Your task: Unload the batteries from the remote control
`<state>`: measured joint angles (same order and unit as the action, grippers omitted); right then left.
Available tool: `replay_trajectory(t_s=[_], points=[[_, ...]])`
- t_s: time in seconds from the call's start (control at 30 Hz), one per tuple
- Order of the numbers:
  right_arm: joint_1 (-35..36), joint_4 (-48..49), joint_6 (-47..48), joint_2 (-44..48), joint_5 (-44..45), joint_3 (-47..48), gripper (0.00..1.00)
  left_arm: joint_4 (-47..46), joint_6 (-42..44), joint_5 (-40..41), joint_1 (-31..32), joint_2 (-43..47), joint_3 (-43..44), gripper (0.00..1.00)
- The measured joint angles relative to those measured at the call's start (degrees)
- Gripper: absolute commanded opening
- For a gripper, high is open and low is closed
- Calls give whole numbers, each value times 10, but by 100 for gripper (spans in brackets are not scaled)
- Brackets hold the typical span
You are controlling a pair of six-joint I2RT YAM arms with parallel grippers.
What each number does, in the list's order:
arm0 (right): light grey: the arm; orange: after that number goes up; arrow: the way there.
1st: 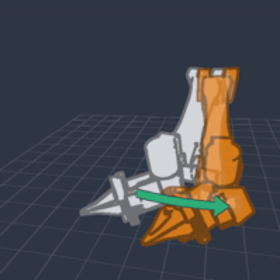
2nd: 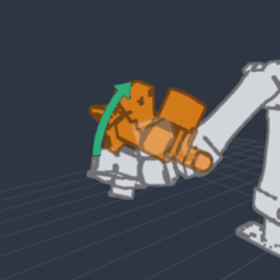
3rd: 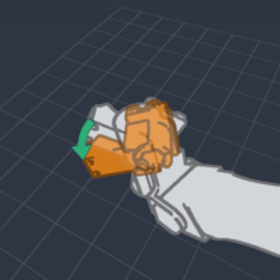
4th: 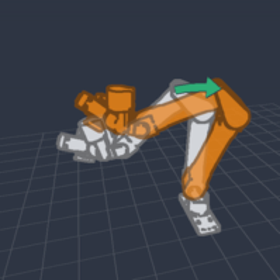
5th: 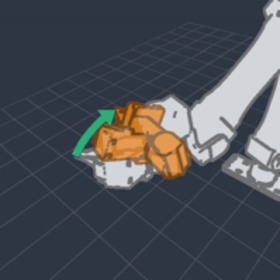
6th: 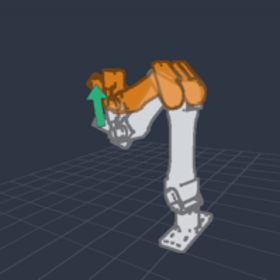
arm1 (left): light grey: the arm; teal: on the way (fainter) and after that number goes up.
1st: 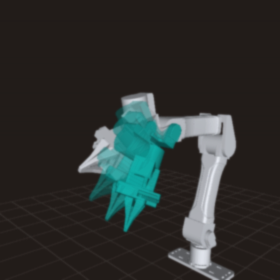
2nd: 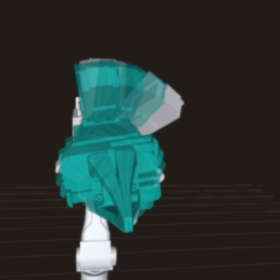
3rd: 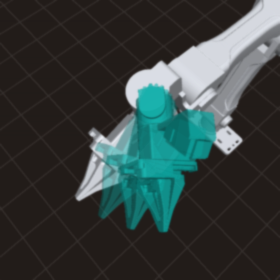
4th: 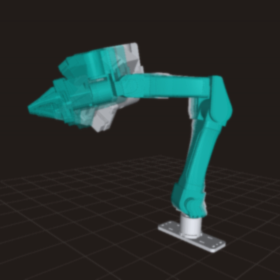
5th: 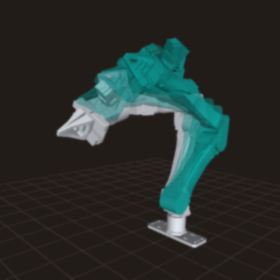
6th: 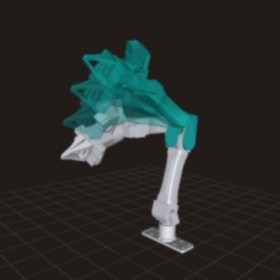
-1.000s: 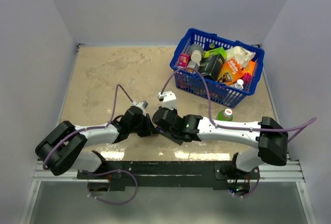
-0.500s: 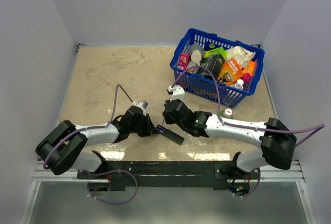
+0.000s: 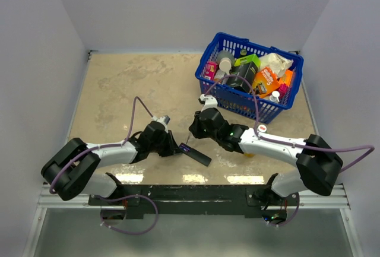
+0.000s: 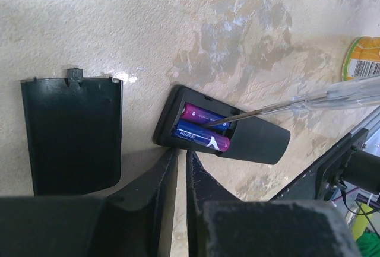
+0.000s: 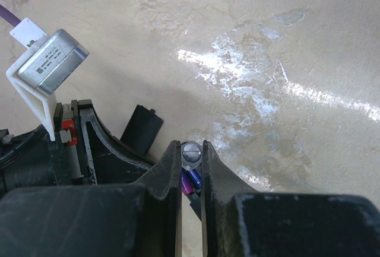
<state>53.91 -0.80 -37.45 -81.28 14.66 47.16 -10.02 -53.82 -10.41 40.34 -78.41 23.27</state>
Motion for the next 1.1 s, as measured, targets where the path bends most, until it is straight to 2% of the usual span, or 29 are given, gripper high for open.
replay_trajectory(t_s=[0.6, 1.1], points=[[-26, 13, 5, 7, -42, -14, 0, 40, 0, 32, 1, 27, 0, 19], [-51, 17, 10, 7, -117, -15, 0, 54, 7, 32, 2, 20, 13, 20]])
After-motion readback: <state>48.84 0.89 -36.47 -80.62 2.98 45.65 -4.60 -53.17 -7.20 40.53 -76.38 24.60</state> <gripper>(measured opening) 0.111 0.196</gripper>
